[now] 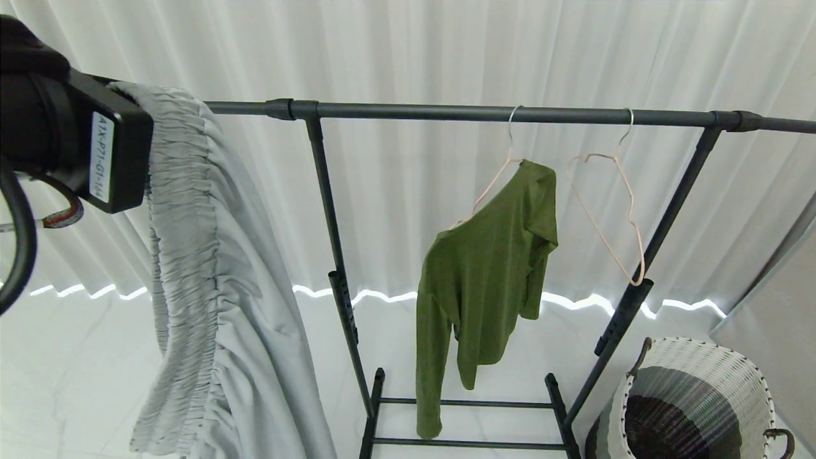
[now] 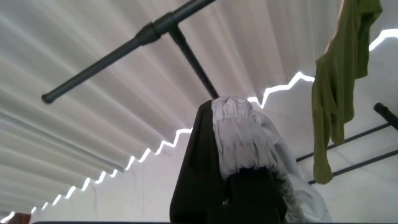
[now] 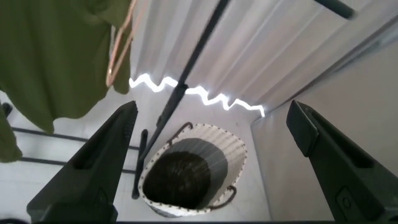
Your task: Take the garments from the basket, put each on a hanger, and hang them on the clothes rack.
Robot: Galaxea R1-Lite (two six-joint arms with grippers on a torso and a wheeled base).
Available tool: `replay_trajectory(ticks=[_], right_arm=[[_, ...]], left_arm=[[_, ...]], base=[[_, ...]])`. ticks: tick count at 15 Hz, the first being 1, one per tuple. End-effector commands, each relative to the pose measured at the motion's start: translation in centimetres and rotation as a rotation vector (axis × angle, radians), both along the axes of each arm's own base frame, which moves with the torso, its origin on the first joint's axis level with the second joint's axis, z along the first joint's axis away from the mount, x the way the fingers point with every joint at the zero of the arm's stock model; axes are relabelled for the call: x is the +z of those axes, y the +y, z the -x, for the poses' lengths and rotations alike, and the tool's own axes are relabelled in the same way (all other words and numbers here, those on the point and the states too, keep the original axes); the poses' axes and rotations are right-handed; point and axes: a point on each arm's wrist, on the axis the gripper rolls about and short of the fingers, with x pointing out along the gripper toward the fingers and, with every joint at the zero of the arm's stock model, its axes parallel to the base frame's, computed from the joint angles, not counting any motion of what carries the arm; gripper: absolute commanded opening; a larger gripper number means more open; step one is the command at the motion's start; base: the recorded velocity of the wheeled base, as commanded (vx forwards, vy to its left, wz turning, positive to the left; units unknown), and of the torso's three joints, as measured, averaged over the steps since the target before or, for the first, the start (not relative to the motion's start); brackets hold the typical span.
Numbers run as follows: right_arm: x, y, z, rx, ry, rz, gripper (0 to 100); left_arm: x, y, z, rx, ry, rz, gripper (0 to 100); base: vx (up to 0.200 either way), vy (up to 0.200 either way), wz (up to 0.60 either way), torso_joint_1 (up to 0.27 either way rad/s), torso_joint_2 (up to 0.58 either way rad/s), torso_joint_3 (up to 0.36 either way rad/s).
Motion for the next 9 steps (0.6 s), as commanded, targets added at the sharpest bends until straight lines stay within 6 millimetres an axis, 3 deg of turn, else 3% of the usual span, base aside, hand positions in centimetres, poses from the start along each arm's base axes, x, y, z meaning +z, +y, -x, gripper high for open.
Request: replay_trajectory(ticks=[1, 6, 9], right_arm=[[-0.4, 0.1, -0.5, 0.001, 0.023, 0.004, 100], [-2.6, 0.3, -1.6, 0.016, 0.121, 0.011, 100], [-3.3, 0.7, -3.2, 0.099, 0.167, -0.011, 100]], left_arm=[[-0.1, -0.1, -0.1, 0.000, 0.003, -0.002, 0], [-0.4, -0.1, -0.1, 0.000, 0.012, -0.012, 0], [-0.6, -0.1, -0.1, 0.000, 0.017, -0.016, 0]], base=[[0.200, 0.000, 0.00, -0.002, 0.00, 0.007], [0.200, 0.000, 0.00, 0.004, 0.00, 0.001], [0.000, 0.000, 0.00, 0.000, 0.00, 0.000]])
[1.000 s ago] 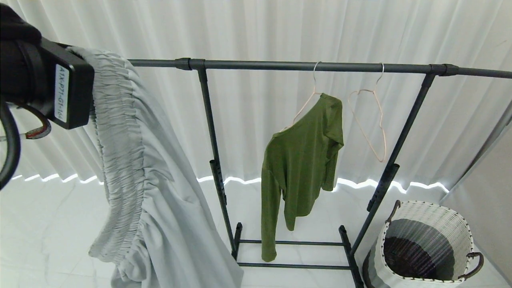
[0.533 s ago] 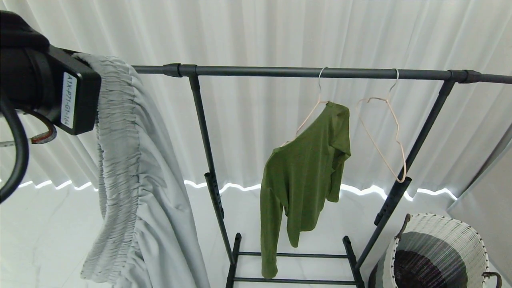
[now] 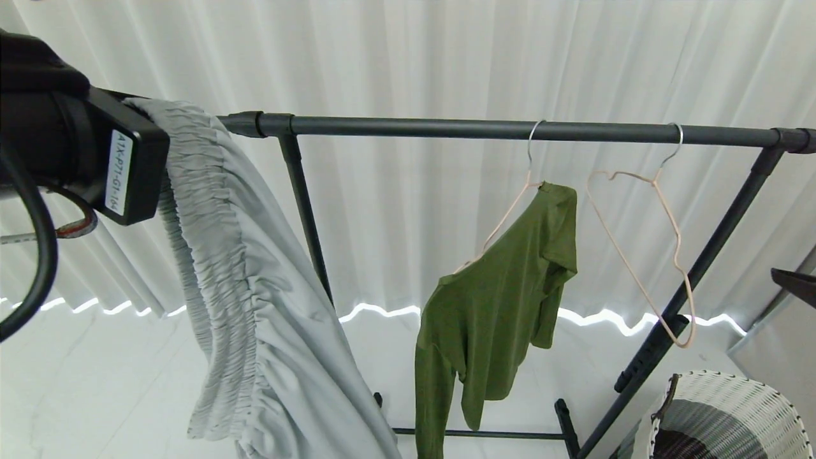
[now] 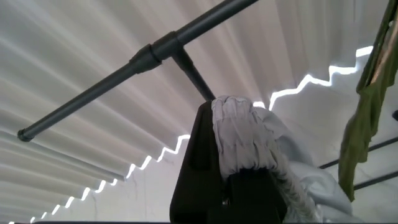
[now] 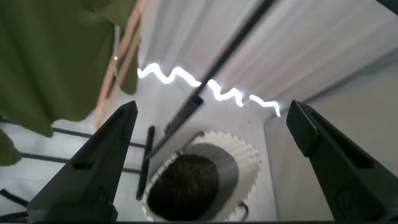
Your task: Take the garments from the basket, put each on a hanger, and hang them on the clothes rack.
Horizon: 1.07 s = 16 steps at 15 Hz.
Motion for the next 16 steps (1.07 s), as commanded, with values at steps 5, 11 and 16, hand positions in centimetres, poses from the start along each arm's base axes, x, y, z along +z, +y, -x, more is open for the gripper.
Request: replay_trajectory(ticks=[5, 11, 16], right_arm=[[-2.4, 2.0, -8.0, 0.077, 0.077, -0.142, 100], [-3.9, 5.5, -15.2, 0.005, 0.118, -0.291, 100], [-5.6, 6.7, -17.6, -0.142, 0.157, -0.324, 100]], left_arm=[[-0.5, -0.1, -0.1, -0.001, 0.013, -0.010, 0], [-1.4, -0.6, -0.6, -0.002, -0.011, 0.011, 0], [-1.7, -0.7, -0.7, -0.002, -0.015, 0.014, 0]], base=[[0.000, 0.000, 0.00, 0.000, 0.00, 0.000], [0.000, 0.000, 0.00, 0.000, 0.00, 0.000], [0.000, 0.000, 0.00, 0.000, 0.00, 0.000]])
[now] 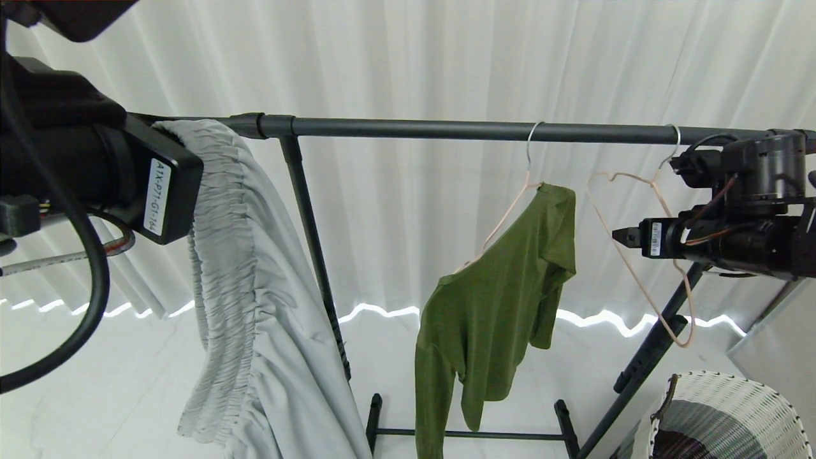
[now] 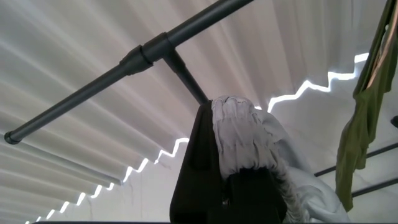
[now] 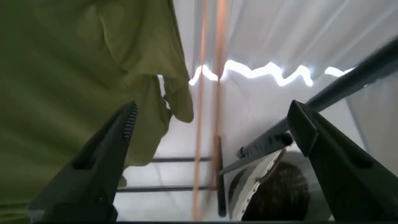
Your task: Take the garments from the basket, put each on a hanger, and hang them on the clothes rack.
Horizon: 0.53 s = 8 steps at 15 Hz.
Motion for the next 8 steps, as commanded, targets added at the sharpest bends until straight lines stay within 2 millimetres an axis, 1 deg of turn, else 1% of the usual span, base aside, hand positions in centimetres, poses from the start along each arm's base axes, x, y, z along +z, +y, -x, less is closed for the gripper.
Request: replay_trajectory(ticks=[1, 6, 7, 8], right_arm=[[-0.96, 0.34, -0.77, -0.004, 0.036, -0.004, 100], [-0.90, 0.22, -0.43, -0.021, 0.050, -0.024, 100], [-0.92, 0.22, -0.42, -0.022, 0.052, -0.022, 0], [-0.99, 0.20, -0.38, -0.023, 0.060, -0.019, 0]], left_arm=[[-0.05, -0.01, -0.01, 0.000, 0.002, -0.002, 0], [-0.11, -0.09, -0.09, 0.000, 0.004, -0.004, 0], [-0.11, -0.09, -0.09, 0.000, 0.004, -0.004, 0], [-0.11, -0.09, -0.09, 0.000, 0.004, -0.004, 0]], base=[[0.000, 0.000, 0.00, 0.000, 0.00, 0.000], [0.000, 0.000, 0.00, 0.000, 0.00, 0.000], [0.000, 0.000, 0.00, 0.000, 0.00, 0.000], [0.000, 0.000, 0.00, 0.000, 0.00, 0.000]])
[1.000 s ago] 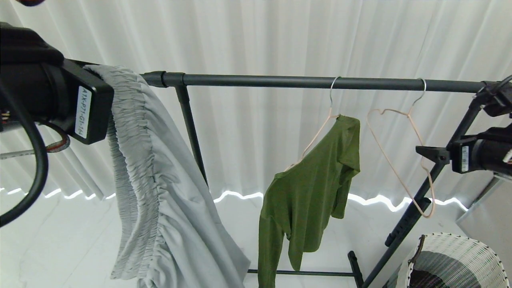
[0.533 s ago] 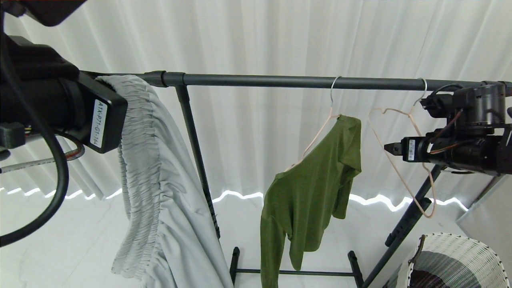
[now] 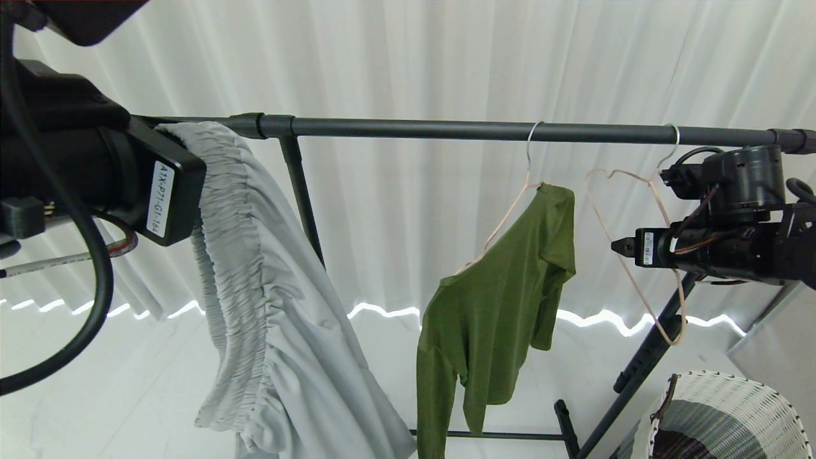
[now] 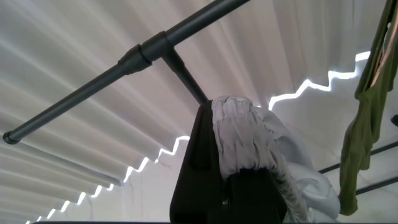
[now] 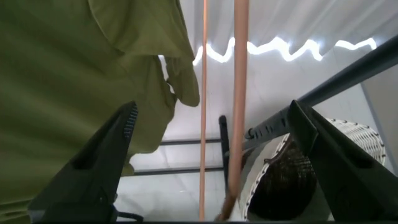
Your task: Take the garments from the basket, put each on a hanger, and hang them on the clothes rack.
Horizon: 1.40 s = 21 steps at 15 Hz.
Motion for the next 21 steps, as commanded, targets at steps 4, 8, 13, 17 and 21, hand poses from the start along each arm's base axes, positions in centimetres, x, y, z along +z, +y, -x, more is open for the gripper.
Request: replay_trajectory(ticks=[4, 8, 13, 17, 21], right_arm=[[0.5, -0.1, 0.4, -0.001, -0.006, -0.003, 0], [0.9, -0.2, 0.7, -0.002, -0.021, -0.007, 0], [2.6, -0.6, 2.0, 0.001, -0.077, -0.015, 0], [4.1, -1.3, 4.3, 0.003, -0.096, -0.022, 0], [5.3, -1.9, 6.9, 0.015, -0.107, -0.028, 0]], left_arm=[[0.0, 0.0, 0.0, 0.000, 0.001, -0.001, 0], [0.0, 0.0, 0.0, 0.000, -0.001, 0.001, 0], [0.1, 0.0, 0.1, 0.000, -0.005, 0.003, 0], [0.2, 0.1, 0.1, 0.000, -0.007, 0.002, 0], [0.5, 0.0, 0.0, -0.005, -0.037, -0.012, 0]], base=[[0.000, 0.000, 0.00, 0.000, 0.00, 0.000], [0.000, 0.000, 0.00, 0.000, 0.00, 0.000], [0.000, 0.000, 0.00, 0.000, 0.00, 0.000], [0.000, 0.000, 0.00, 0.000, 0.00, 0.000], [-0.050, 0.000, 0.00, 0.001, 0.00, 0.001]])
